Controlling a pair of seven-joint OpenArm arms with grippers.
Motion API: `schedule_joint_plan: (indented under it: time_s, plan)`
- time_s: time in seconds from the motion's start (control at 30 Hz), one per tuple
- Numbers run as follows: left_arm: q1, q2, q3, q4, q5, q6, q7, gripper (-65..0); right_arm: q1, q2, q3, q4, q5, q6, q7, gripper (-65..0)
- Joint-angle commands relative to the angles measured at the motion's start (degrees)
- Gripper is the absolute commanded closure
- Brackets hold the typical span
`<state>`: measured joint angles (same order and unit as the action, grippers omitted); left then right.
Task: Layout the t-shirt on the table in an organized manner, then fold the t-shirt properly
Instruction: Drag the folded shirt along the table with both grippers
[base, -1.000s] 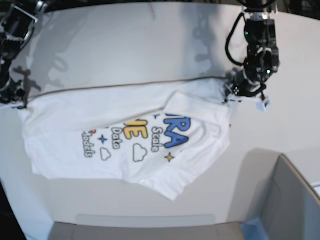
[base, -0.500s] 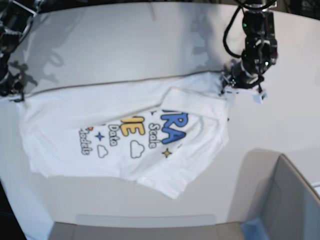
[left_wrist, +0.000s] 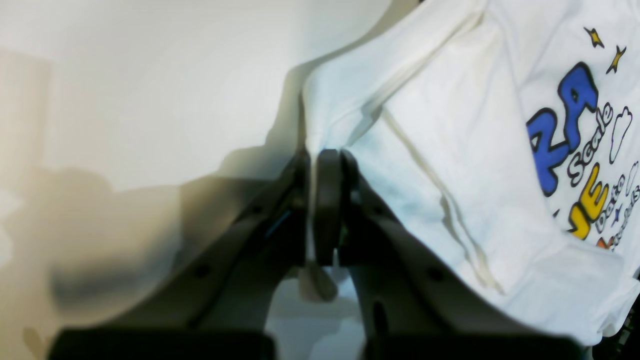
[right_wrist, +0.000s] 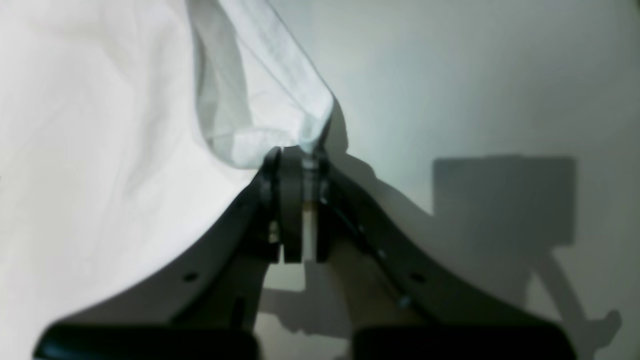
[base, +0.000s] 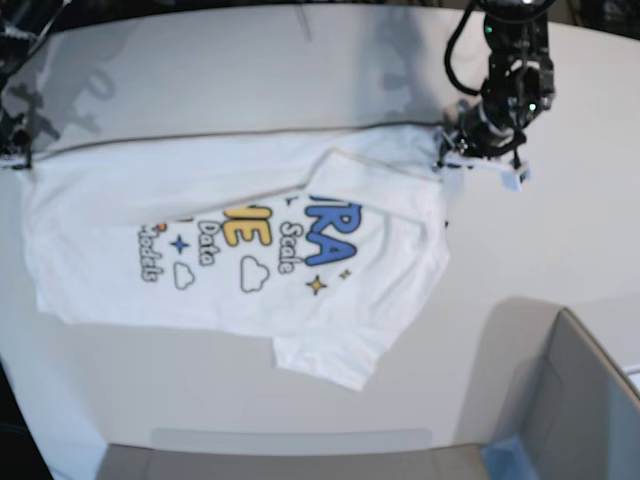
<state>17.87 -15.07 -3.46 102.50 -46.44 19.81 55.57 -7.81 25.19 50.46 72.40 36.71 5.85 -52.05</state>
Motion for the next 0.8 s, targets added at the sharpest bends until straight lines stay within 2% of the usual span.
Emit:
schedule_joint_plan:
  time_s: [0.0, 0.17, 0.27, 0.5, 0.77]
  plan:
    - [1.87, -0.18, -0.01, 1.99, 0.94, 0.8, 1.62, 0.0, -0.49, 1.58, 0.66, 1.14, 0.26, 0.18, 0.93, 0.0]
    - [5.56, -0.18, -0.1, 7.26, 0.94, 0.8, 1.62, 0.0, -5.59, 0.44, 0.58, 6.06, 3.86, 0.18, 0.76, 0.0]
    - [7.32, -0.18, -0.1, 7.79, 0.94, 0.8, 1.62, 0.0, -7.44, -0.35, 0.66, 8.87, 3.95, 0.18, 0.58, 0.0]
    - [12.24, -0.18, -0.27, 10.78, 1.12, 0.98, 1.53, 0.0, -11.57, 0.0, 0.84, 9.93, 4.21, 0.18, 0.58, 0.0]
    - [18.04, -0.09, -7.83, 12.45, 0.94, 0.89, 1.53, 0.0, -15.18, -0.27, 5.06, 9.66, 4.21, 0.18, 0.49, 0.0]
